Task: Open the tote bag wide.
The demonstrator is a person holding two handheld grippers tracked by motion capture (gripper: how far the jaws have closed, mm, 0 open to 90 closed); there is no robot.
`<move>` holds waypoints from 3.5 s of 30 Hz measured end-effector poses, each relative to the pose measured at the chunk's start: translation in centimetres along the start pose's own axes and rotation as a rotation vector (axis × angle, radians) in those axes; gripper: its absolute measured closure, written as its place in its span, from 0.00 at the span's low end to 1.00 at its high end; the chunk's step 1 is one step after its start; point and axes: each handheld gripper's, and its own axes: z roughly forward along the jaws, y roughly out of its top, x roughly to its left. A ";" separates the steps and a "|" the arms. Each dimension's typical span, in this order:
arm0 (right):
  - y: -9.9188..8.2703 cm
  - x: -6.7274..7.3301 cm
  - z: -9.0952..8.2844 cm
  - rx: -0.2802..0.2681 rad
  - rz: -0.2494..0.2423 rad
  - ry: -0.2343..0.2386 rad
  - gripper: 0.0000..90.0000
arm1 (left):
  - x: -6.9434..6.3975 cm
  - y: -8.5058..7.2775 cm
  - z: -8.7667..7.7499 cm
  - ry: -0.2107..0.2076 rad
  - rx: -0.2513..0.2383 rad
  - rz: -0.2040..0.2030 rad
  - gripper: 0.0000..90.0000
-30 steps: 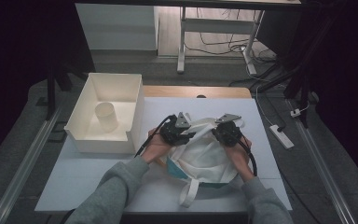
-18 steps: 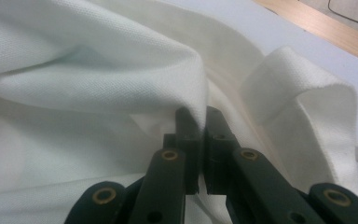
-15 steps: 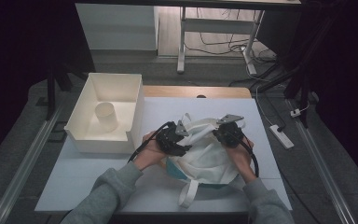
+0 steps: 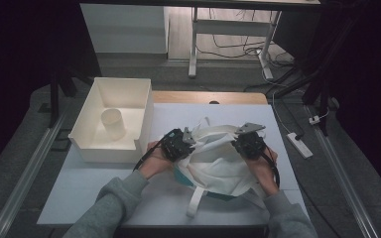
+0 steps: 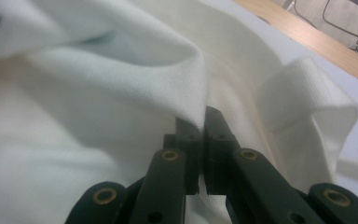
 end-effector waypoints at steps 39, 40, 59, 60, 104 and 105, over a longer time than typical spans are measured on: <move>-2.9 -4.3 4.7 0.038 0.166 0.096 0.95 | 3.2 -0.1 5.4 -0.011 0.011 -0.113 0.97; -2.8 -4.2 4.6 0.036 0.161 0.095 0.92 | 3.2 -0.1 5.4 -0.009 0.010 -0.113 0.97; 1.0 6.3 0.1 0.012 -0.051 0.453 0.72 | 3.0 -0.1 5.1 -0.005 0.000 -0.106 0.97; 0.9 6.4 -0.2 0.002 -0.048 0.457 0.73 | 3.0 -0.1 5.1 -0.006 -0.001 -0.107 0.97; -3.3 7.3 -1.2 0.000 -0.053 0.502 0.66 | 2.4 0.2 4.4 -0.058 -0.036 -0.118 0.74; -3.3 7.2 -1.3 -0.013 -0.051 0.496 0.64 | 2.3 0.2 4.3 -0.057 -0.039 -0.110 0.70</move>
